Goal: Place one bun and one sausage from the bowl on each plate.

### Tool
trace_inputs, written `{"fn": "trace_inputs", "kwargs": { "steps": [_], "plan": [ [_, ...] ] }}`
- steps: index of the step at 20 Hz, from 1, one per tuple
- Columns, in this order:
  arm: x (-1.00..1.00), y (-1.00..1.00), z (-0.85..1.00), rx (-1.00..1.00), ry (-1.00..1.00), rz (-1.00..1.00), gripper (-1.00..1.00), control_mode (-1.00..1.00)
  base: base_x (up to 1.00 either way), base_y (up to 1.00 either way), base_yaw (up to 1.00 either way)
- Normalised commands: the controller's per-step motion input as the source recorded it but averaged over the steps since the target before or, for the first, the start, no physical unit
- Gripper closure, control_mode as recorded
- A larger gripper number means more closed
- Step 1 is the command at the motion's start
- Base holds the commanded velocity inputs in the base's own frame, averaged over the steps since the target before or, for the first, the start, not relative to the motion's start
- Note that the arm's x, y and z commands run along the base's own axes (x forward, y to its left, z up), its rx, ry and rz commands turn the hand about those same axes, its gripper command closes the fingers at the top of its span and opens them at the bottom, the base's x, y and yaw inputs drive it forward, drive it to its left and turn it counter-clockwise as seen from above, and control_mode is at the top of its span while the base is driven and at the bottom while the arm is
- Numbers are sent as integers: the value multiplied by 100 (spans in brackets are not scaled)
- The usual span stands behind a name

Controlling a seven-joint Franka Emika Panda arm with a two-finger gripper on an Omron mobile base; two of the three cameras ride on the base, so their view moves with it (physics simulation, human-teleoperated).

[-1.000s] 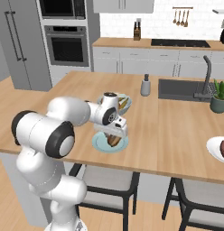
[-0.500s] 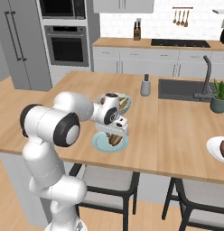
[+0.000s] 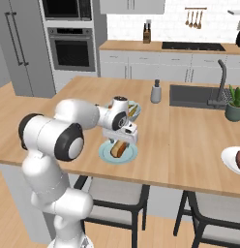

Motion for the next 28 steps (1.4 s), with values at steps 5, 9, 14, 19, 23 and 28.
{"fn": "trace_inputs", "kwargs": {
  "steps": [5,9,14,19,23,28],
  "plan": [
    [-67,0,78,-1,-9,-1,-100,-100,0,0,0],
    [-97,0,56,0,-9,0,-100,-100,0,0,0],
    [-86,21,73,-1,-8,0,-100,-100,0,0,0],
    [-28,4,81,0,-1,0,-100,-100,0,0,0],
    [-4,3,62,0,0,0,-100,-100,0,0,0],
    [-2,35,46,-3,-1,0,-100,-100,0,0,0]
  ]
}}
